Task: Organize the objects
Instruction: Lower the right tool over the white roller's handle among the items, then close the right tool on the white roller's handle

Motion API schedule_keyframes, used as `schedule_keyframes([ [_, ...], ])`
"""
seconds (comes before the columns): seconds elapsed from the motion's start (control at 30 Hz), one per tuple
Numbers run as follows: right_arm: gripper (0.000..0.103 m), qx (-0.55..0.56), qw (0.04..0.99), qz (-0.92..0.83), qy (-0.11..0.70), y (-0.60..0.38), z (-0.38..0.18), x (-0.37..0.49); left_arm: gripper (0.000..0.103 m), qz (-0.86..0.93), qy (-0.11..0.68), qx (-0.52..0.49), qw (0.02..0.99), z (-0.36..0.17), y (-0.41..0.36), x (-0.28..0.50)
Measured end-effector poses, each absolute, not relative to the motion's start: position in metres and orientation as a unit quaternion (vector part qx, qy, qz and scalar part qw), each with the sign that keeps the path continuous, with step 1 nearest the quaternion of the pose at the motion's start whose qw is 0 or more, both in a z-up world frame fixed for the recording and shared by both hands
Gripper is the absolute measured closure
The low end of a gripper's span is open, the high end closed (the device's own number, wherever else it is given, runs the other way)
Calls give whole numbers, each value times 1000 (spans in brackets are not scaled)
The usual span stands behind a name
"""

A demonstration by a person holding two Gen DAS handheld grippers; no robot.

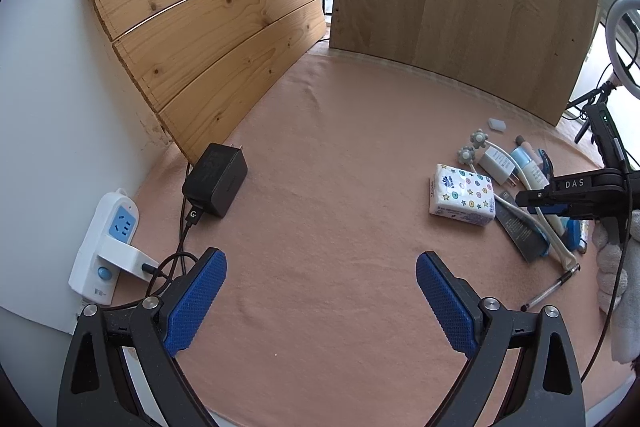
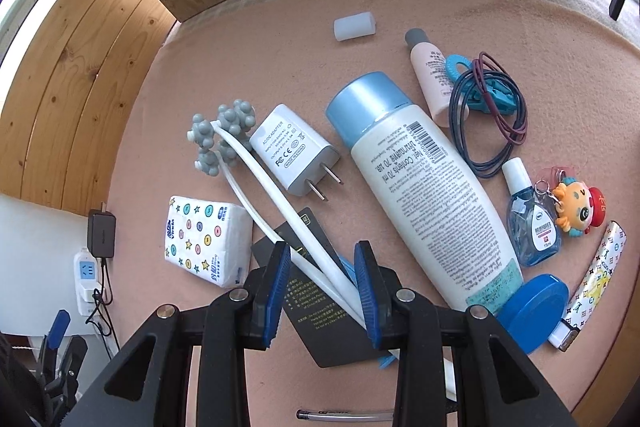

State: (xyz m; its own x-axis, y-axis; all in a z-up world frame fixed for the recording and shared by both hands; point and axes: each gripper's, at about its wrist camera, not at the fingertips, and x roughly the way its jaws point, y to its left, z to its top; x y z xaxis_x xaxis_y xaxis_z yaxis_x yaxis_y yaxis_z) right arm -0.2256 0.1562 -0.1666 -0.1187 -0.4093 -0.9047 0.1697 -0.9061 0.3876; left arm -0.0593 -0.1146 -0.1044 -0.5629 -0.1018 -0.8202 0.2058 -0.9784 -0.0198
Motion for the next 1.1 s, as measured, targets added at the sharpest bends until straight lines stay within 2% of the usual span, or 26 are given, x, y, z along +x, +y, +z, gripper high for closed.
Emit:
schedule_keyframes([
  [0.5, 73, 636, 256, -722, -92, 114, -156, -179, 5, -883, 52, 460, 79, -103, -107, -56],
  [1.1, 73, 628, 271, -720, -116, 87, -156, -128, 5, -878, 36, 471, 72, -111, -103, -57],
])
